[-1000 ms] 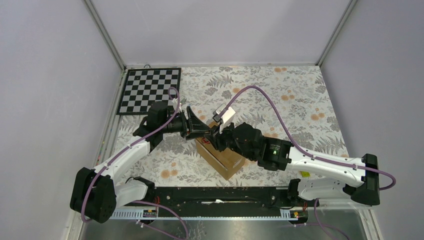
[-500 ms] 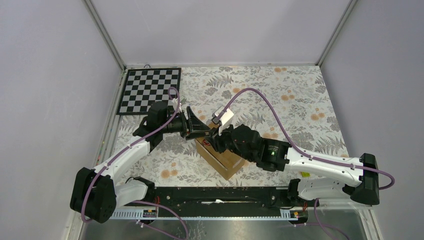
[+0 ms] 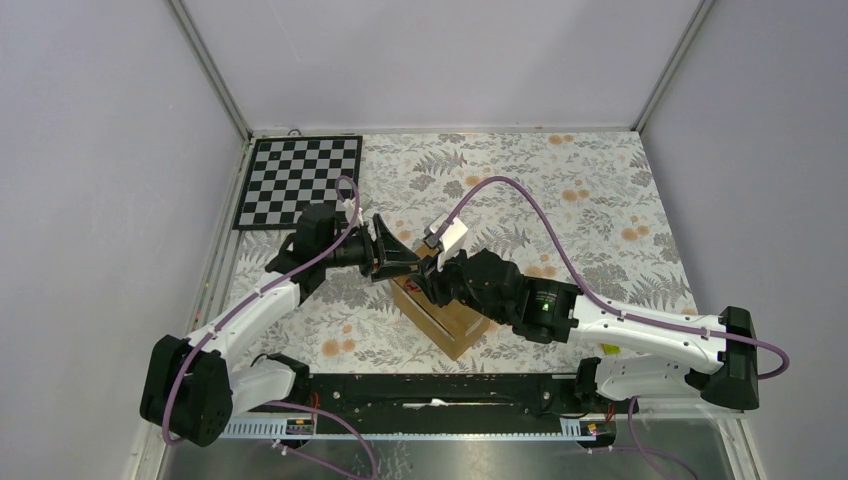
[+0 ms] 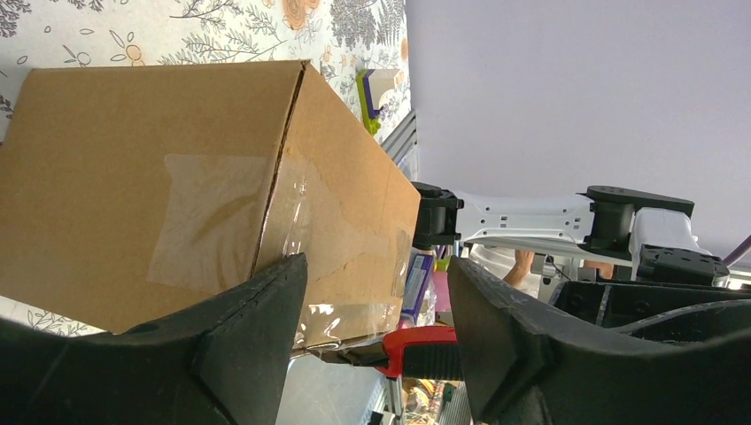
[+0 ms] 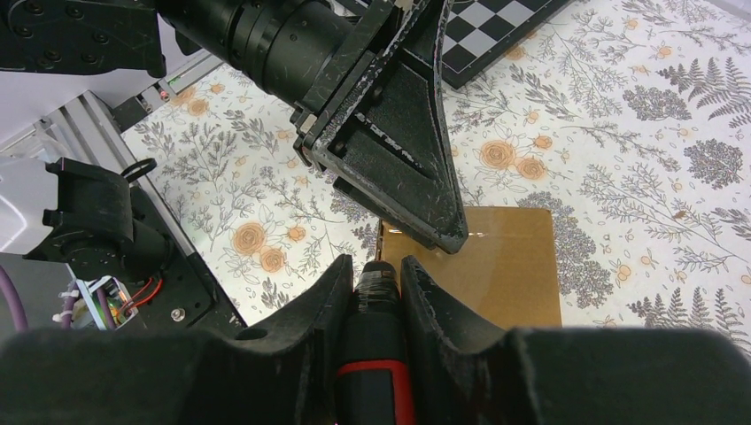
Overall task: Unpack the express box
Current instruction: Cut the express box at the center of the board.
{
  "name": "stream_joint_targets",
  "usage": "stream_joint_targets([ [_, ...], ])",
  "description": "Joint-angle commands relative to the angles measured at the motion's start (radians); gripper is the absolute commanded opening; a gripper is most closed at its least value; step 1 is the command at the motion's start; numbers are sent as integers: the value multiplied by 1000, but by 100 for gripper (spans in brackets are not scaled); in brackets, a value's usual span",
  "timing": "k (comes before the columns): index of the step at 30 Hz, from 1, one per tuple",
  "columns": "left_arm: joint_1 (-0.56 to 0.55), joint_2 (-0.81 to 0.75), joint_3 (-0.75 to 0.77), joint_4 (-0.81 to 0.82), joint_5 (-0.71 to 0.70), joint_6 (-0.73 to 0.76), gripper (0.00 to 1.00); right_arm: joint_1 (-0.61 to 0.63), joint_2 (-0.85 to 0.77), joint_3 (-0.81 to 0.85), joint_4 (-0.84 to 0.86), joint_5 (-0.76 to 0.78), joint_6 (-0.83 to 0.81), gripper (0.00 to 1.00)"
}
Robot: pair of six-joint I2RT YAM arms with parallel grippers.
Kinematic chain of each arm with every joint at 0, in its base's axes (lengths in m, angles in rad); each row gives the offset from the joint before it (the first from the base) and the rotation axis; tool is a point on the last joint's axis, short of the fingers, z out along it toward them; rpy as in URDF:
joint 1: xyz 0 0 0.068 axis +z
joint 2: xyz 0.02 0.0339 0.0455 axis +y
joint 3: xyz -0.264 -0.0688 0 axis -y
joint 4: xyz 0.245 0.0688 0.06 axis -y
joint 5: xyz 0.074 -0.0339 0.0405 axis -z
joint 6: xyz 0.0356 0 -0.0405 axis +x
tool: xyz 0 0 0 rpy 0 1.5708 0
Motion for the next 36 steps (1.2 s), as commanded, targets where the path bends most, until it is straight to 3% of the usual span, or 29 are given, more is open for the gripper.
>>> stream_joint_targets([
  [1, 6, -15, 12, -43, -60, 24, 67, 8, -2, 36, -59, 1, 18, 0],
  [10, 6, -30, 17, -112, -152, 25, 68, 8, -9, 74, -168, -18, 54, 0],
  [36, 6, 53, 79, -199, -166, 154, 68, 17, -100, 105, -344, -50, 35, 0],
])
